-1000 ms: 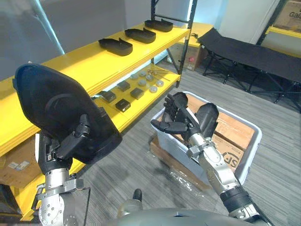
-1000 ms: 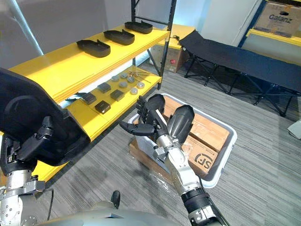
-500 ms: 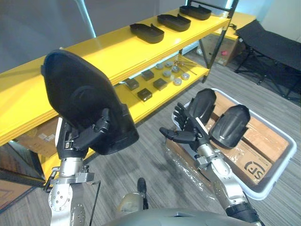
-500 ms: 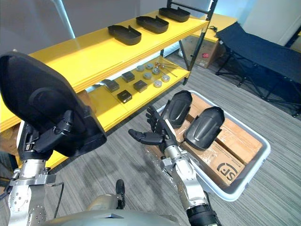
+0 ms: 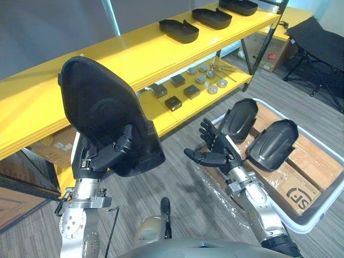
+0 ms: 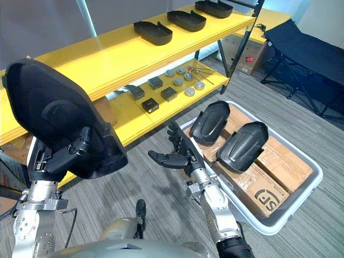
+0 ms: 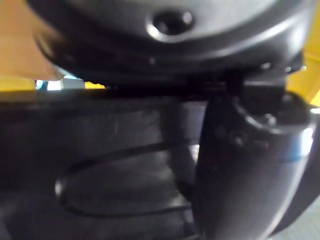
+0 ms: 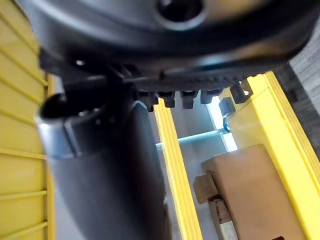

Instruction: Walk over and take three plastic housings, then place them on the shelf

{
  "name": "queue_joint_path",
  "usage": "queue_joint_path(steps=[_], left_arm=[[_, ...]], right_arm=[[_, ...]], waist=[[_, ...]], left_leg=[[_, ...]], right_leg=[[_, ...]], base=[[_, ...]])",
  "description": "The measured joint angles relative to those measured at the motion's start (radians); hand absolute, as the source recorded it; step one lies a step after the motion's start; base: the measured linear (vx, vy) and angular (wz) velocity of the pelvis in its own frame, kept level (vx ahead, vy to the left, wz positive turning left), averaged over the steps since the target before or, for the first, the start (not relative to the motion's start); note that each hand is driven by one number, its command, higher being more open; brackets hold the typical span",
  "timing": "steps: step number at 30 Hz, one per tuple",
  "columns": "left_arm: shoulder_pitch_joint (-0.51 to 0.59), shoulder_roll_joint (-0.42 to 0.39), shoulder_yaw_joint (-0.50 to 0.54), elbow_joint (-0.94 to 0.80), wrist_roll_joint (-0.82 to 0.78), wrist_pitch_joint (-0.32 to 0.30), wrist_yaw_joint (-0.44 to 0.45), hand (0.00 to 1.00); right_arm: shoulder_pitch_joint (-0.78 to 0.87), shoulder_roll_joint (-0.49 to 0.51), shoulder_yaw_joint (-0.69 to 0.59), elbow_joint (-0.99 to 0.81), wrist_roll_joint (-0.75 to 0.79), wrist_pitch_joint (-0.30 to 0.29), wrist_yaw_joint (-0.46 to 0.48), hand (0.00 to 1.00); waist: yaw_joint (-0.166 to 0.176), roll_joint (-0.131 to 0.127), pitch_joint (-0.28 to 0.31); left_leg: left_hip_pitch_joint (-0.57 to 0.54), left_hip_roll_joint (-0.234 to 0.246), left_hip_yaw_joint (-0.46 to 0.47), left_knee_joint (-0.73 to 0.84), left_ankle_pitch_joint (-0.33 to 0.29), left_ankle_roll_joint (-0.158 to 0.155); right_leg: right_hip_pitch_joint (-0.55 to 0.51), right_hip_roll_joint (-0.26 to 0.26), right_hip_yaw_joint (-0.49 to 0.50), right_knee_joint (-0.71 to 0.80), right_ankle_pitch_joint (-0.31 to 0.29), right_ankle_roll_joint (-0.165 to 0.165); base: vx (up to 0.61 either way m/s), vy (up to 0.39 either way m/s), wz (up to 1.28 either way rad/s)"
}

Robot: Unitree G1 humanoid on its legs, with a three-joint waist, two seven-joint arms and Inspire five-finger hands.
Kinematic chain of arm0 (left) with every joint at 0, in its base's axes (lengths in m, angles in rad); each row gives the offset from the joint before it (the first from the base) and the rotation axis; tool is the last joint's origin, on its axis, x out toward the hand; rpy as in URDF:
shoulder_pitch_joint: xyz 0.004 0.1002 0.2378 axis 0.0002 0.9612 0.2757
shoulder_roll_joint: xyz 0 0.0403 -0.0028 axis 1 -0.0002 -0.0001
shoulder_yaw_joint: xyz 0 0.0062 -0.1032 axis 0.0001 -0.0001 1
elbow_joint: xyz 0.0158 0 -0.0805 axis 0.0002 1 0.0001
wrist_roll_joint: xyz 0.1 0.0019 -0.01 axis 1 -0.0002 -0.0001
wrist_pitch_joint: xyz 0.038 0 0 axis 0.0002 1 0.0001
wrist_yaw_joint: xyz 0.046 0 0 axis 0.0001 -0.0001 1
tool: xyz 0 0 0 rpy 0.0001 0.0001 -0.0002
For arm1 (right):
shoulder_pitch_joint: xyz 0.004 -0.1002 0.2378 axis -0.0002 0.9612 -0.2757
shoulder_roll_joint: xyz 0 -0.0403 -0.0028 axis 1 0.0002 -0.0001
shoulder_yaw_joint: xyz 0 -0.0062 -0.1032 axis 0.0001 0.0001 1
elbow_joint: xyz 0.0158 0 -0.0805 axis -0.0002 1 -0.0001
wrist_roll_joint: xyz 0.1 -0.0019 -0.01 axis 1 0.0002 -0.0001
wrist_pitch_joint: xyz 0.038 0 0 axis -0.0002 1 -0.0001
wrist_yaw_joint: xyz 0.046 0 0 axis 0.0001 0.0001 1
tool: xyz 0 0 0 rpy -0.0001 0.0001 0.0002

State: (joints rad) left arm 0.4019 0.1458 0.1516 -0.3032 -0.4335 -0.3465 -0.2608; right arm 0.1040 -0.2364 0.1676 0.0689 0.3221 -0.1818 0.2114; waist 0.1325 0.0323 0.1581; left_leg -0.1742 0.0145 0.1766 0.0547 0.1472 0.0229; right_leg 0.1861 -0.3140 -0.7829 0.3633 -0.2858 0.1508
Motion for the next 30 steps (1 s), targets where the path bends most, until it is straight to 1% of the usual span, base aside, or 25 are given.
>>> queue_joint_path(steps=[4, 6, 7, 8, 9, 10, 11, 12, 13, 14, 15, 17, 18, 19, 20, 21, 22, 23, 24, 25, 26, 27, 28, 29, 30], left_arm=[[-0.002, -0.001, 0.048, 0.000, 0.001, 0.000, -0.037, 0.00], [-0.013, -0.003, 0.060, 0.029, 0.001, 0.000, -0.041, 0.00], [-0.014, -0.001, 0.070, 0.040, 0.001, 0.001, -0.042, 0.00], [-0.014, 0.000, 0.078, 0.042, 0.002, 0.001, -0.039, 0.00], [-0.019, 0.007, 0.083, 0.046, 0.001, 0.001, -0.023, 0.00], [-0.035, 0.012, 0.084, 0.059, -0.002, 0.002, -0.007, 0.00], [-0.047, 0.012, 0.084, 0.068, -0.006, 0.006, 0.004, 0.00], [-0.060, 0.012, 0.085, 0.072, -0.028, 0.019, 0.013, 0.00], [-0.067, 0.010, 0.083, 0.074, -0.037, 0.023, 0.019, 0.00], [-0.094, 0.009, 0.070, 0.089, -0.037, 0.025, 0.036, 0.00], [-0.123, 0.010, 0.042, 0.113, -0.035, 0.025, 0.053, 0.00], [-0.127, 0.007, 0.005, 0.133, -0.035, 0.025, 0.069, 0.00], [-0.114, -0.001, -0.003, 0.139, -0.035, 0.025, 0.067, 0.00], [-0.115, -0.003, -0.004, 0.137, -0.036, 0.025, 0.065, 0.00], [-0.117, -0.002, -0.003, 0.135, -0.041, 0.024, 0.053, 0.00], [-0.115, -0.015, -0.004, 0.134, -0.046, 0.024, 0.044, 0.00], [-0.114, -0.017, -0.004, 0.126, -0.046, 0.024, 0.034, 0.00], [-0.111, -0.019, -0.004, 0.126, -0.046, 0.025, 0.032, 0.00], [-0.082, -0.022, 0.001, 0.124, -0.048, 0.025, 0.035, 0.00], [-0.073, -0.023, 0.004, 0.123, -0.052, 0.026, 0.035, 0.00], [-0.070, -0.024, 0.004, 0.124, -0.071, 0.039, 0.032, 0.00], [-0.071, -0.032, 0.005, 0.124, -0.074, 0.049, 0.032, 0.00], [-0.067, -0.037, 0.004, 0.127, -0.074, 0.050, 0.030, 0.00], [-0.069, -0.037, 0.003, 0.127, -0.074, 0.049, 0.030, 0.00], [-0.073, -0.038, 0.001, 0.127, -0.071, 0.047, 0.026, 0.00]], right_arm=[[-0.013, 0.022, -0.003, -0.005, 0.008, -0.020, -0.004, 1.00], [-0.015, 0.022, -0.011, -0.006, 0.011, -0.024, -0.009, 1.00], [-0.026, 0.025, -0.018, -0.005, 0.011, -0.024, -0.022, 1.00], [-0.033, 0.030, -0.025, -0.005, 0.006, -0.024, -0.031, 1.00], [-0.043, 0.043, -0.046, -0.005, -0.002, -0.026, -0.047, 1.00], [-0.047, 0.046, -0.074, -0.005, -0.001, -0.032, -0.050, 1.00], [-0.051, 0.045, -0.096, -0.006, -0.001, -0.033, -0.048, 1.00], [-0.053, 0.045, -0.127, -0.007, -0.001, -0.043, -0.044, 1.00], [-0.053, 0.045, -0.144, -0.011, -0.001, -0.048, -0.043, 1.00], [-0.049, 0.045, -0.183, -0.028, -0.001, -0.050, -0.043, 1.00], [-0.033, 0.045, -0.227, -0.054, 0.001, -0.062, -0.043, 1.00], [0.020, 0.045, -0.253, -0.101, 0.028, -0.092, -0.039, 1.00], [0.053, 0.045, -0.256, -0.142, 0.041, -0.101, -0.030, 1.00], [0.061, 0.045, -0.259, -0.158, 0.042, -0.105, -0.028, 1.00], [0.071, 0.044, -0.264, -0.178, 0.045, -0.121, -0.019, 1.00], [0.069, 0.042, -0.278, -0.188, 0.047, -0.133, -0.012, 1.00], [0.069, 0.042, -0.294, -0.193, 0.061, -0.141, -0.008, 1.00], [0.070, 0.042, -0.304, -0.190, 0.077, -0.140, -0.001, 1.00], [0.075, 0.042, -0.307, -0.186, 0.103, -0.136, 0.018, 1.00], [0.076, 0.042, -0.309, -0.186, 0.119, -0.138, 0.029, 1.00], [0.075, 0.040, -0.325, -0.182, 0.134, -0.138, 0.047, 1.00], [0.074, 0.035, -0.337, -0.177, 0.134, -0.138, 0.053, 1.00], [0.073, 0.036, -0.348, -0.171, 0.134, -0.140, 0.064, 1.00], [0.071, 0.038, -0.351, -0.168, 0.133, -0.148, 0.065, 1.00], [0.055, 0.039, -0.355, -0.162, 0.134, -0.171, 0.065, 1.00]], waist=[[0.011, -0.038, 0.005], [0.010, -0.034, 0.001], [0.006, -0.033, 0.000], [0.002, -0.034, 0.001], [-0.007, -0.033, 0.003], [-0.010, -0.029, 0.005], [-0.012, -0.028, 0.006], [-0.022, -0.021, 0.011], [-0.031, -0.020, 0.012], [-0.048, -0.013, 0.016], [-0.073, -0.006, 0.018], [-0.097, -0.008, 0.020], [-0.111, -0.014, 0.017], [-0.110, -0.018, 0.015], [-0.106, -0.034, 0.006], [-0.108, -0.024, 0.001], [-0.110, -0.004, 0.001], [-0.108, 0.007, 0.004], [-0.095, 0.021, 0.000], [-0.095, 0.024, 0.001], [-0.110, 0.028, 0.005], [-0.113, 0.031, 0.012], [-0.098, 0.023, 0.014], [-0.098, 0.023, 0.013], [-0.102, 0.021, 0.012]], left_leg=[[-0.032, -0.032, 0.013, 0.107, -0.085, 0.014], [-0.027, -0.044, -0.008, 0.139, -0.116, 0.025], [-0.013, -0.045, -0.014, 0.141, -0.133, 0.032], [-0.001, -0.046, -0.018, 0.135, -0.139, 0.037], [0.024, -0.043, -0.043, 0.114, -0.143, 0.045], [0.053, -0.043, -0.065, 0.090, -0.143, 0.053], [0.078, -0.043, -0.070, 0.073, -0.142, 0.054], [0.102, -0.050, -0.083, 0.060, -0.144, 0.058], [0.108, -0.056, -0.097, 0.057, -0.146, 0.060], [0.111, -0.062, -0.130, 0.053, -0.145, 0.063], [0.113, -0.068, -0.178, 0.047, -0.145, 0.063], [0.131, -0.099, -0.234, 0.050, -0.155, 0.058], [0.150, -0.122, -0.278, 0.085, -0.194, 0.057], [0.149, -0.125, -0.281, 0.102, -0.209, 0.055], [0.147, -0.129, -0.268, 0.120, -0.231, 0.049], [0.131, -0.101, -0.230, 0.181, -0.269, 0.051], [0.084, -0.031, -0.157, 0.301, -0.347, 0.035], [0.082, -0.004, -0.146, 0.335, -0.373, 0.010], [0.095, 0.020, -0.146, 0.388, -0.400, 0.002], [0.081, 0.036, -0.119, 0.444, -0.400, 0.003], [0.022, 0.070, -0.068, 0.594, -0.378, 0.003], [-0.001, 0.101, -0.018, 0.682, -0.354, -0.005], [-0.002, 0.143, 0.047, 0.704, -0.382, 0.004], [-0.003, 0.156, 0.063, 0.681, -0.398, 0.003], [-0.017, 0.172, 0.076, 0.601, -0.403, -0.006]], right_leg=[[0.040, -0.038, -0.039, 0.015, 0.000, 0.007], [0.006, -0.083, 0.021, 0.152, 0.049, -0.060], [-0.056, -0.110, 0.099, 0.270, 0.109, -0.124], [-0.093, -0.128, 0.142, 0.340, 0.158, -0.133], [-0.158, -0.149, 0.216, 0.455, 0.177, -0.114], [-0.208, -0.123, 0.252, 0.474, 0.091, -0.101], [-0.238, -0.099, 0.270, 0.447, 0.064, -0.117], [-0.278, -0.062, 0.289, 0.378, 0.048, -0.121], [-0.302, -0.038, 0.310, 0.338, 0.046, -0.124], [-0.361, 0.017, 0.376, 0.245, 0.051, -0.118], [-0.403, 0.089, 0.468, 0.076, 0.091, -0.062], [-0.412, 0.106, 0.539, -0.056, 0.148, -0.036], [-0.383, 0.114, 0.604, -0.061, 0.155, -0.038], [-0.365, 0.121, 0.615, -0.069, 0.150, -0.045], [-0.322, 0.135, 0.624, -0.107, 0.140, -0.063], [-0.307, 0.136, 0.602, -0.115, 0.158, -0.072], [-0.287, 0.151, 0.557, -0.101, 0.178, -0.098], [-0.269, 0.164, 0.546, -0.096, 0.179, -0.100], [-0.226, 0.189, 0.538, -0.110, 0.176, -0.104], [-0.204, 0.197, 0.534, -0.117, 0.176, -0.104], [-0.160, 0.203, 0.511, -0.131, 0.176, -0.110], [-0.117, 0.205, 0.499, -0.154, 0.175, -0.115], [-0.071, 0.200, 0.487, -0.191, 0.177, -0.116], [-0.052, 0.192, 0.480, -0.205, 0.179, -0.114], [-0.032, 0.171, 0.474, -0.229, 0.178, -0.112]], base=[[0.12, 0.053, 0.29], [0.19, 0.138, 0.33], [0.12, 0.138, 0.14], [0.16, 0.131, 0.20], [0.17, 0.075, 0.27], [0.17, 0.058, 0.30], [0.16, 0.067, 0.26], [0.12, 0.060, 0.24], [0.17, 0.043, 0.50], [0.16, -0.007, 0.93], [0.16, -0.024, 1.09], [0.23, -0.141, 1.33], [0.30, -0.227, 1.33], [0.29, -0.265, 1.17], [0.27, -0.223, 0.93], [0.30, -0.250, 1.17], [0.23, -0.175, 0.93], [0.21, -0.151, 0.56], [0.19, -0.095, 0.20], [0.26, -0.124, 0.51], [0.27, -0.095, 0.63], [0.33, -0.092, 0.50], [0.30, -0.040, 0.15], [0.29, -0.014, 0.10], [0.29, 0.050, 0.17]])
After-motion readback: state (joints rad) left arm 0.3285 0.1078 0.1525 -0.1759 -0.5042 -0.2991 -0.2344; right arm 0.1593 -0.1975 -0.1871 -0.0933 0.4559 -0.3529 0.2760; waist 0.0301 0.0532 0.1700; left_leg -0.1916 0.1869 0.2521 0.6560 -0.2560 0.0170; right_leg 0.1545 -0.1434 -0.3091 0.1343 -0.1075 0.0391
